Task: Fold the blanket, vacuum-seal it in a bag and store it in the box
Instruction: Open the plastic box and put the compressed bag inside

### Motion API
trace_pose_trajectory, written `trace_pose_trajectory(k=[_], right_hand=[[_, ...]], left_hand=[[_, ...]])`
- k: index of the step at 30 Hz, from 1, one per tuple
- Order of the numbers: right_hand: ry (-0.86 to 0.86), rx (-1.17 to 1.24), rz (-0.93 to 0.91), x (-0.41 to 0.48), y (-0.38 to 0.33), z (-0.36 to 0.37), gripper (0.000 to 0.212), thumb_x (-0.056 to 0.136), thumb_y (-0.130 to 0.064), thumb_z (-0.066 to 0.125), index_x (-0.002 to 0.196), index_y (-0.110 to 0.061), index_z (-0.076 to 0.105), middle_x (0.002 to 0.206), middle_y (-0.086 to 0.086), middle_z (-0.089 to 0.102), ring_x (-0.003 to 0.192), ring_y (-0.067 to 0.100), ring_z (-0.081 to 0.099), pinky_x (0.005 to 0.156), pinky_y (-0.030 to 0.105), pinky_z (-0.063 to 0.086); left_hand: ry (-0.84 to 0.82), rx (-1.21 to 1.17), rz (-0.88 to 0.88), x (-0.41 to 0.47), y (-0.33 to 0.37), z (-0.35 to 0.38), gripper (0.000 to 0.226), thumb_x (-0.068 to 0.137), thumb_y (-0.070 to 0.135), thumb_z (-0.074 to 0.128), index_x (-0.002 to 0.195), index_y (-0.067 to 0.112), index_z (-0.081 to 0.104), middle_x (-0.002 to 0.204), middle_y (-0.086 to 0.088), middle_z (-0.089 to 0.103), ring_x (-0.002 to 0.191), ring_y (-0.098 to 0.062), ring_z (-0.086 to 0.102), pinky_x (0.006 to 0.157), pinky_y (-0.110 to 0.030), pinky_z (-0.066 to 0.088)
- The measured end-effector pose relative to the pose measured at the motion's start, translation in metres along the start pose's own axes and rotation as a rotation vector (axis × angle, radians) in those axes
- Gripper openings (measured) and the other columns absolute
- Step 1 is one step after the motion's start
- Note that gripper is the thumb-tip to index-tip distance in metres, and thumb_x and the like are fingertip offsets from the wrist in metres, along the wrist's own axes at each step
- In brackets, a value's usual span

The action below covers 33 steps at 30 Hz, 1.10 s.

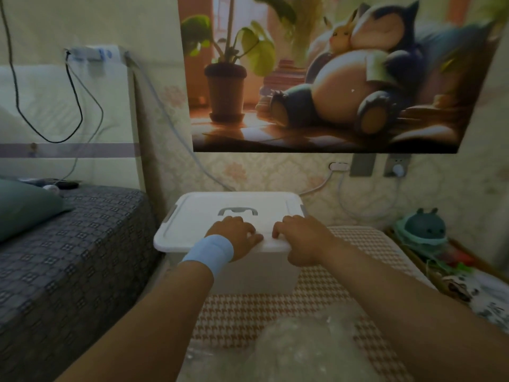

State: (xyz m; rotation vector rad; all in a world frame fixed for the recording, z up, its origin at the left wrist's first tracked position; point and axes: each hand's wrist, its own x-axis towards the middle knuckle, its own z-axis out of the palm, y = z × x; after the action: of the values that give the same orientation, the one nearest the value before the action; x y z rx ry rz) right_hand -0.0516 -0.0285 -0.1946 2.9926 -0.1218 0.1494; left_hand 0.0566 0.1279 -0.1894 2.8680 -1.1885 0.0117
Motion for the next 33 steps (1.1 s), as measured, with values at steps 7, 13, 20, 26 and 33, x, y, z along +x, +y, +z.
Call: trace_pose_trajectory(k=[7,13,20,26,33], right_hand=[[0.122,0.351,0.162,-0.057,0.045,-0.017,0.023,0.088,-0.045,0.064,0.098,-0.027,0.074,0.09,-0.013,0.059,0.086,0.01,0.058,0.079,0.032,0.051],[0.106,0.479,0.501,-0.03,0.063,0.016,0.047,0.105,-0.03,0.038,0.15,-0.015,0.039,0.15,0.012,0.042,0.134,0.03,0.045,0.11,0.038,0.037],[0.226,0.699,0.676,-0.006,0.074,0.039,0.043,0.105,-0.018,0.036,0.145,-0.015,0.049,0.148,0.009,0.05,0.131,0.029,0.05,0.107,0.035,0.039],[0.202,0.688,0.722,0.0,0.083,0.049,0.039,0.103,-0.022,0.034,0.133,-0.012,0.058,0.135,0.012,0.059,0.117,0.03,0.058,0.091,0.036,0.046],[0.142,0.569,0.566,-0.006,0.073,0.042,0.056,0.104,-0.04,0.033,0.154,-0.016,0.03,0.161,0.01,0.027,0.144,0.031,0.033,0.116,0.043,0.03]], left_hand=[[-0.038,-0.045,0.085,-0.014,0.066,-0.013,0.035,0.093,0.048,0.048,0.112,0.026,0.068,0.114,-0.001,0.065,0.101,-0.022,0.06,0.091,-0.034,0.049],[0.014,0.03,0.104,0.011,0.084,0.008,0.06,0.087,0.064,0.045,0.141,0.04,0.036,0.152,0.001,0.03,0.137,-0.027,0.031,0.109,-0.048,0.032],[-0.129,0.074,0.062,0.029,0.076,0.019,0.082,0.078,0.084,0.029,0.148,0.044,0.014,0.16,0.005,0.008,0.146,-0.026,0.009,0.115,-0.055,0.014],[-0.123,0.086,0.048,0.033,0.08,0.019,0.084,0.074,0.087,0.032,0.146,0.046,0.017,0.158,0.005,0.014,0.144,-0.027,0.013,0.114,-0.057,0.015],[-0.119,0.068,0.027,0.034,0.081,0.019,0.084,0.074,0.086,0.034,0.146,0.047,0.018,0.158,0.007,0.014,0.145,-0.025,0.012,0.114,-0.056,0.016]])
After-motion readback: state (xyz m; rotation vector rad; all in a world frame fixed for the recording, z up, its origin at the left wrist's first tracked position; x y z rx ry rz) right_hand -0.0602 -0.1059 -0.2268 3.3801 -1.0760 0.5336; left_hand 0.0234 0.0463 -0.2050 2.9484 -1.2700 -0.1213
